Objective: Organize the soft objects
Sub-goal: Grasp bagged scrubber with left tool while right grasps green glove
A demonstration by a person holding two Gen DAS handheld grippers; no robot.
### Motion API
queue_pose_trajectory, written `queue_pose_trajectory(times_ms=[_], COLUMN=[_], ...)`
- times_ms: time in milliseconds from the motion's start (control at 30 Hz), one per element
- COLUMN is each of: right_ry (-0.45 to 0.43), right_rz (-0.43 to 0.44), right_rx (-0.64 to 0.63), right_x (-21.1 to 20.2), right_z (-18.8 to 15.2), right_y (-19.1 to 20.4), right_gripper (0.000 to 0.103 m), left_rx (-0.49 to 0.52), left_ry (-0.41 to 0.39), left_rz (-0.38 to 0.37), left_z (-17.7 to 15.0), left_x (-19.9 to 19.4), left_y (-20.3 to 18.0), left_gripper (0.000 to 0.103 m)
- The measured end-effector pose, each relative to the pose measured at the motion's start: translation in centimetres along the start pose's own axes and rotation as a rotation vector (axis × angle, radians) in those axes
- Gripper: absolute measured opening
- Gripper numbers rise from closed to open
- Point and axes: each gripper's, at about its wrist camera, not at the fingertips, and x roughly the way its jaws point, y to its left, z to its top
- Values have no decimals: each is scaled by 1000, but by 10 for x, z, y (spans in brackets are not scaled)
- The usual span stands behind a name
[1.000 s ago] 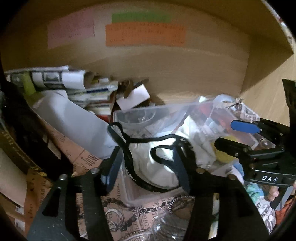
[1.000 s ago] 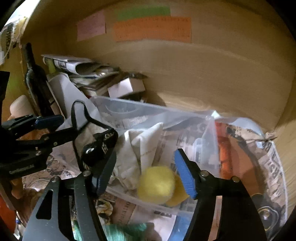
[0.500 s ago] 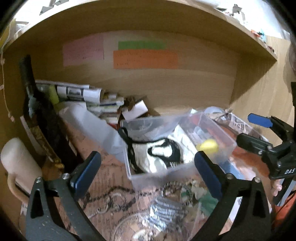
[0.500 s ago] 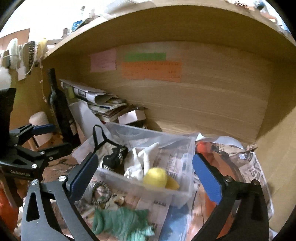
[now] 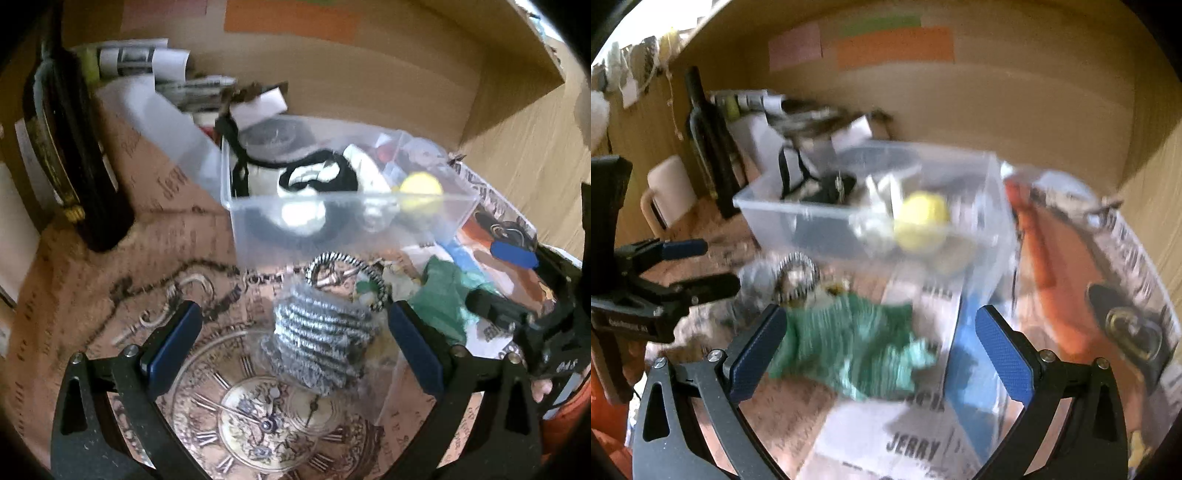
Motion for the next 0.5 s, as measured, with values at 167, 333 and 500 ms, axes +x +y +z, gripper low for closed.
queue_pose_trajectory(times_ms=[167,333,500], right_ry=[73,89,72], right_rz=[24,14,-10], right_rx=[-2,9,24], right_x=[12,12,8], right_z=[-12,-20,-25], right_y=[0,-7,-13], right_gripper=[68,47,36], left_rx=[-30,-66,-89], left_ry=[19,31,42], left_rz=[-3,-9,-12], left_z=[-8,-15,-25], left_x=[13,11,6], left_y=[5,14,25], left_gripper=[102,102,92])
